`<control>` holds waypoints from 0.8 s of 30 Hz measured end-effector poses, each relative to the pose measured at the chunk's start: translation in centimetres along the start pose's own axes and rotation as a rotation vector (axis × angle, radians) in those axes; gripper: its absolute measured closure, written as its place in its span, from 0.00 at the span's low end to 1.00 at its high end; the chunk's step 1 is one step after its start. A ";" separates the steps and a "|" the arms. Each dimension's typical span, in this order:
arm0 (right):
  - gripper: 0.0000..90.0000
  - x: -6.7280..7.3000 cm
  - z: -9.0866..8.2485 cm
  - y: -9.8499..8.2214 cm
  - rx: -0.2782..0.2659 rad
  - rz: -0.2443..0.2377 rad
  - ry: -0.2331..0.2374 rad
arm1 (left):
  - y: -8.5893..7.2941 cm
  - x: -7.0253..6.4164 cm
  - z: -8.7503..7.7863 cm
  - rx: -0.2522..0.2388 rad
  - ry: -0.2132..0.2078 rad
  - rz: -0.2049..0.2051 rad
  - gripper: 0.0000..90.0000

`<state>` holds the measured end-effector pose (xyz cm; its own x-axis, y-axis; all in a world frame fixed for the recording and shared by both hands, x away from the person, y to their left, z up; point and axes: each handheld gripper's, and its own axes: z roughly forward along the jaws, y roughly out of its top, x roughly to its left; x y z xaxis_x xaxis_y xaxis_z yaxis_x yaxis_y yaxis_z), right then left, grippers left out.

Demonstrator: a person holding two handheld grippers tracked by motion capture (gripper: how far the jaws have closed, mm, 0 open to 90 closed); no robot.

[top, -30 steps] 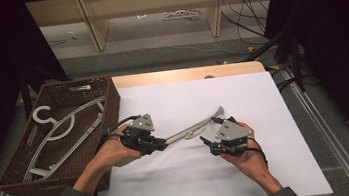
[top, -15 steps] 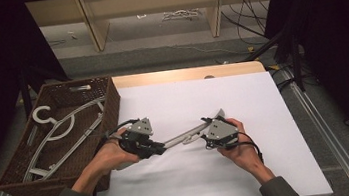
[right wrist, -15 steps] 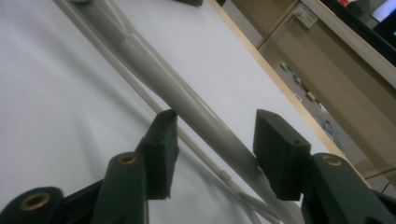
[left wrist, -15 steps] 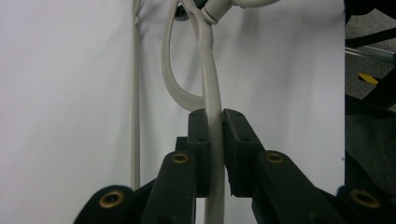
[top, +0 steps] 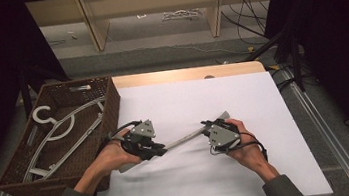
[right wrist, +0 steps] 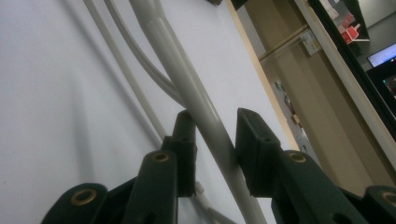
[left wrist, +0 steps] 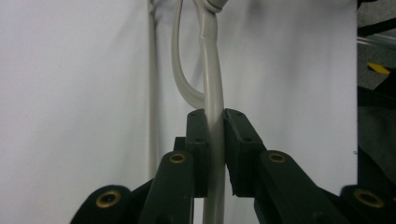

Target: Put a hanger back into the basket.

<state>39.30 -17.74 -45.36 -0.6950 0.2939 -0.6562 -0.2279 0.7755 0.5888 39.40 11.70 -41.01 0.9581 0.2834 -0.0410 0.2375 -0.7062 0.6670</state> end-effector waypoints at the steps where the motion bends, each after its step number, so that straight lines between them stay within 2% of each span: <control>1: 0.79 0.0 -0.1 0.0 0.001 -0.011 0.003 | 0.0 0.0 0.2 -0.001 0.005 0.001 0.89; 6: 0.81 0.4 -0.2 0.4 0.001 -0.067 0.005 | 0.4 -0.4 1.1 -0.006 0.046 0.028 0.83; 9: 0.82 0.2 -0.2 0.4 -0.001 -0.105 0.007 | 0.5 -0.5 1.4 0.021 0.077 0.073 0.79; 11: 0.82 0.3 -0.3 0.4 0.000 -0.095 0.009 | 0.7 -0.5 1.7 0.022 0.101 0.081 0.73; 12: 0.83 0.3 -0.3 0.5 0.000 -0.099 0.011 | 0.8 -0.4 1.7 0.047 0.110 0.108 0.73; 13: 0.83 0.3 -0.3 0.6 -0.002 -0.108 0.012 | 0.9 -0.6 2.0 0.035 0.120 0.093 0.71; 15: 0.84 0.3 -0.3 0.7 -0.004 -0.118 0.006 | 1.4 -0.5 2.4 0.048 0.132 0.119 0.68; 18: 0.84 0.4 -0.3 0.7 -0.007 -0.109 0.002 | 2.3 -0.6 2.9 0.058 0.150 0.135 0.70; 20: 0.84 0.2 -0.3 0.6 -0.006 -0.136 0.010 | 2.6 -0.9 3.2 0.055 0.158 0.129 0.73; 21: 0.84 0.3 -0.4 0.6 -0.004 -0.132 0.012 | 2.7 -0.9 3.2 0.069 0.161 0.142 0.75; 23: 0.83 0.4 -0.4 0.6 0.002 -0.114 0.014 | 2.7 -0.9 3.3 0.064 0.171 0.137 0.82; 24: 0.83 0.3 -0.4 0.6 -0.001 -0.129 0.010 | 2.8 -0.9 3.3 0.062 0.182 0.136 0.85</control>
<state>38.68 -17.38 -45.04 -0.6667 0.1864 -0.7217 -0.3162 0.8061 0.5003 39.71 7.36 -41.57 0.9388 0.2911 0.1844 0.1231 -0.7831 0.6096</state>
